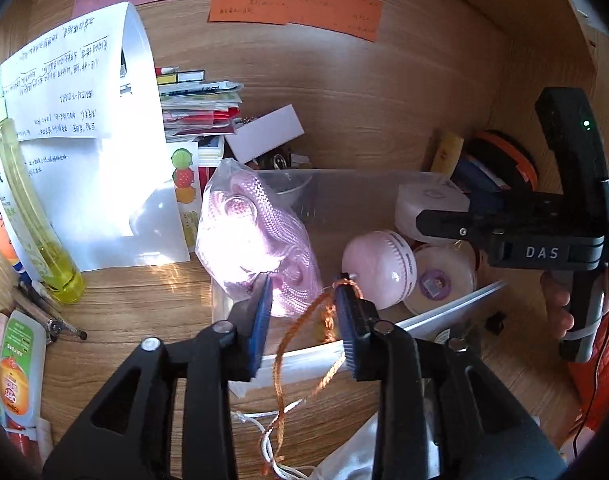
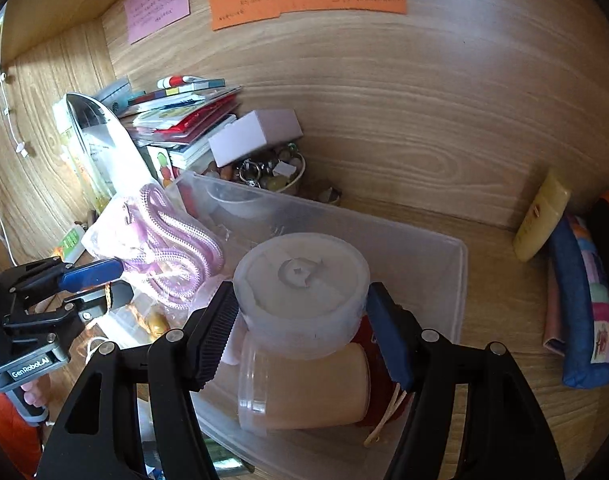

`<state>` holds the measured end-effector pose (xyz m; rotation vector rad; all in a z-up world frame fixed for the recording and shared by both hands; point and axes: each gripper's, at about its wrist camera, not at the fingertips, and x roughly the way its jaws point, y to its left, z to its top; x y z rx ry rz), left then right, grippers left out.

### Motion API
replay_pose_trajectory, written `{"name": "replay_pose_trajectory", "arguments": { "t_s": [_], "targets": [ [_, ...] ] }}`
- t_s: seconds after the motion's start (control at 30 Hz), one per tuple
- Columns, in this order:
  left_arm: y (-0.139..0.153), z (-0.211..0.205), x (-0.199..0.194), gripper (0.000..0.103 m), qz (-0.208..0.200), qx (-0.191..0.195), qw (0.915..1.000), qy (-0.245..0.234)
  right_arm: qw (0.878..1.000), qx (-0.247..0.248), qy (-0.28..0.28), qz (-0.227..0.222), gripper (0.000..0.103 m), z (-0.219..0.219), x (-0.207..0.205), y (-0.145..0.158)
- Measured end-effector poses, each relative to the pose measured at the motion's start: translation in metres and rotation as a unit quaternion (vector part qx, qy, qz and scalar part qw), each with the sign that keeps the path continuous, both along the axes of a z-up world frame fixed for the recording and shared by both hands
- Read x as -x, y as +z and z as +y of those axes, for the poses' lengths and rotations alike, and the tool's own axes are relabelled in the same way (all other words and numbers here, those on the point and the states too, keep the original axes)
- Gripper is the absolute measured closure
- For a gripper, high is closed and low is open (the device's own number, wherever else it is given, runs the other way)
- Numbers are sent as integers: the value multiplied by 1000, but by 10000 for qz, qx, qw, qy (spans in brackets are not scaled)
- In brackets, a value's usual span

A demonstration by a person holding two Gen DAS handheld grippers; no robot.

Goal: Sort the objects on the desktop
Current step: 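Carry gourd charm into box with left tool while right tool places white lid in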

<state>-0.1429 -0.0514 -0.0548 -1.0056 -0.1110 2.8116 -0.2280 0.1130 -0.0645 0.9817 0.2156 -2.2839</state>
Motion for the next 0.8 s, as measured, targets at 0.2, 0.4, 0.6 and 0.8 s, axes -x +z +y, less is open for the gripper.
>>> {"name": "replay_pose_trajectory", "arguments": {
  "t_s": [0.2,0.4,0.6,0.8],
  "targets": [
    [0,-2,-2,57,-10,-80,9999,-92,10000,13,18,-38,42,1,0,-4],
    [2,4,-5,32,101,-4,9998,-185,10000,69,36,-3,42,2,-2,0],
    [6,6,-11,18,224,-41,9990,-375,9999,29,-133,103,39,8,-9,10],
    [10,5,-15,8,230,-115,9991,-346,9995,67,-214,240,26,29,-35,16]
  ]
}}
